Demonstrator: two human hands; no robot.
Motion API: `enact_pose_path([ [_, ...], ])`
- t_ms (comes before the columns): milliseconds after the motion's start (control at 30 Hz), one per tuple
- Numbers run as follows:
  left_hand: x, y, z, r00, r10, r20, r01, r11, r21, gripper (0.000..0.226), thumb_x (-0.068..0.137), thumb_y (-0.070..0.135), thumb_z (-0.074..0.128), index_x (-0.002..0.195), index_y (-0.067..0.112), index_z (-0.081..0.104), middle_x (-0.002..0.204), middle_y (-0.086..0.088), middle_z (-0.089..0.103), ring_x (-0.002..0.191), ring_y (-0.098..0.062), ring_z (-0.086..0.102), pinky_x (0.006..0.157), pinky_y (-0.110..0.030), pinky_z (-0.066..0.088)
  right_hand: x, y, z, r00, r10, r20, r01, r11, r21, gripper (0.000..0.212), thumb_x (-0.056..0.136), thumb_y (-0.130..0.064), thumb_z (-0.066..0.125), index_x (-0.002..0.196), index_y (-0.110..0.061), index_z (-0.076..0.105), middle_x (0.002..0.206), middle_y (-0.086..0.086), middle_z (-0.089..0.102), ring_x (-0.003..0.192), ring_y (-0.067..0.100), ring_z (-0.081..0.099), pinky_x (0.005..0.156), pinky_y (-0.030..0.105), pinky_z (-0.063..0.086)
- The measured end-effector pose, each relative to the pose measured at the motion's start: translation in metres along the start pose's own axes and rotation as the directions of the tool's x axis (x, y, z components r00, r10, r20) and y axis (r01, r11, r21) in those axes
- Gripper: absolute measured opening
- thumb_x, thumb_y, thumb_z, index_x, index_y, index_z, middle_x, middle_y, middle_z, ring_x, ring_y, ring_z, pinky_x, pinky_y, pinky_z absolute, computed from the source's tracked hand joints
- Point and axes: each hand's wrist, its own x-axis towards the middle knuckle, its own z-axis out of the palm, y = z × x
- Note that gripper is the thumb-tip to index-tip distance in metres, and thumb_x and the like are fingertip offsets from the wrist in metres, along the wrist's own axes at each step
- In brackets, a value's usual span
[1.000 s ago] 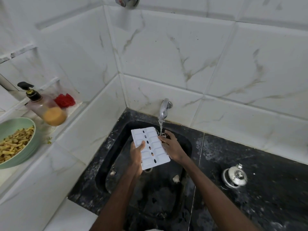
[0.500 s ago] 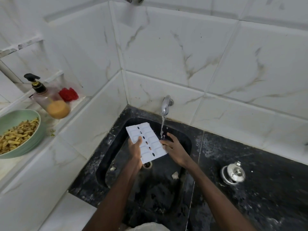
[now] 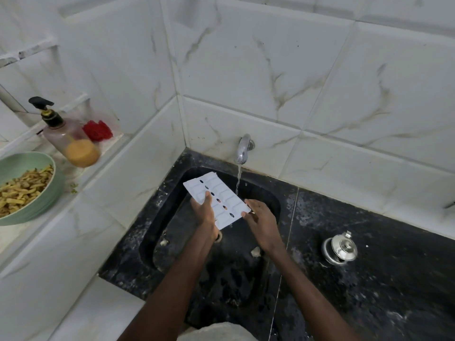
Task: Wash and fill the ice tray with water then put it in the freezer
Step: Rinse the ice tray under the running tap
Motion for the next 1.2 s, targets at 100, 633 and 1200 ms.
enact_pose_path([
  [100, -0.002, -0.005, 0.007, 1.0, 0.011, -0.029, -0.012, 1.0, -0.021, 0.035, 0.103, 0.026, 0.06, 0.135, 0.027, 0.043, 0.126, -0.005, 0.068, 0.102, -0.028, 0.072, 0.087, -0.059, 0.06, -0.001, -0.001, 0.003, 0.994, 0.022, -0.107, -0.026, 0.999, -0.034, 0.039, 0.101, -0.026, 0.064, 0.138, -0.012, 0.064, 0.142, 0.0, 0.057, 0.12, 0.005, 0.054, 0.102, 0.016, 0.044],
  [633, 0.002, -0.024, 0.018, 0.985, 0.024, -0.171, -0.036, 0.997, -0.067, 0.048, 0.102, 0.026, 0.061, 0.145, 0.02, 0.04, 0.132, -0.011, 0.064, 0.112, -0.032, 0.07, 0.088, -0.057, 0.06, -0.009, -0.007, 0.024, 0.969, -0.021, -0.247, -0.033, 0.976, -0.215, 0.039, 0.103, -0.036, 0.057, 0.136, -0.016, 0.063, 0.152, -0.004, 0.049, 0.14, 0.011, 0.043, 0.114, 0.032, 0.04],
  [1200, -0.007, -0.047, 0.014, 0.979, -0.082, 0.185, 0.075, 0.996, 0.043, 0.033, 0.098, 0.02, 0.069, 0.129, 0.015, 0.062, 0.117, -0.018, 0.074, 0.104, -0.042, 0.072, 0.084, -0.055, 0.061, 0.116, 0.002, 0.005, 0.838, -0.012, 0.546, 0.399, 0.695, -0.598, 0.068, 0.108, -0.056, 0.01, 0.165, -0.02, -0.001, 0.172, -0.001, 0.0, 0.158, 0.024, -0.013, 0.126, 0.052, -0.004],
])
